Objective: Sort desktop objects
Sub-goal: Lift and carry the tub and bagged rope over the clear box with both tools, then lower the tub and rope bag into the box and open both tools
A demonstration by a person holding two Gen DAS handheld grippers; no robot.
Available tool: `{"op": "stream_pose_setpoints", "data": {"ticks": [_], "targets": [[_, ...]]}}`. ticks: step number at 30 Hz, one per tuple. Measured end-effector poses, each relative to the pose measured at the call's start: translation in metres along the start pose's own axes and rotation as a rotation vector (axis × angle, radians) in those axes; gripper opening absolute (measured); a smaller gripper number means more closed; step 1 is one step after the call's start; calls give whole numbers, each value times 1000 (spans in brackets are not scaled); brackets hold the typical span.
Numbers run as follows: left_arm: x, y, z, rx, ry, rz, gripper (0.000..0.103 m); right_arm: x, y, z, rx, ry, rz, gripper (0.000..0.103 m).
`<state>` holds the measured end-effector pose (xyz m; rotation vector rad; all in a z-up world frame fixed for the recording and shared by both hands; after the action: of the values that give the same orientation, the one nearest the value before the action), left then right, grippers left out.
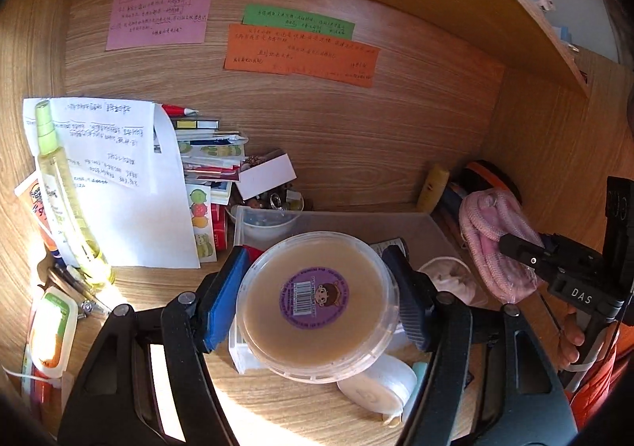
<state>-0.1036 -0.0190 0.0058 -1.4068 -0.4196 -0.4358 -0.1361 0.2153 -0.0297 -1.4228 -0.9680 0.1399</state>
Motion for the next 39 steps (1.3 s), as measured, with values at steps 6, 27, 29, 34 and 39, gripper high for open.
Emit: {"op": "stream_pose_setpoints", "data": {"ticks": [6,27,29,34,39], "targets": [[-24,-17,2,-13,-4,-22,68,-23,-13,11,24,41,-31,38],[-116,-28,31,-119,-69,-157,68,-85,4,16,51,-15,-173,39],[-124,-27,34,-124,-69,-169,68,-86,6,16,47,-22,-177,40],[-135,-29,31,-100,-71,-185,68,-90,9,18,34,-30,-189,42],[-137,-27,25,-88,-81,-205,68,-90,10,15,45,-22,-193,44]]}}
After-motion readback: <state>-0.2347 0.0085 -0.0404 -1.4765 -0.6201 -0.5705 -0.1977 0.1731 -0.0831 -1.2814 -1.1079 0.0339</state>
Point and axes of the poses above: each gripper's, at about its wrist camera, not at the fingertips, and x roughly against the way its jaws point, z to its right, y to its underside, the point moved 1 cm from there along -x, roughly the way its jaws point, and after that the axes turned 6 degrees about -y, right-handed, at the moved point
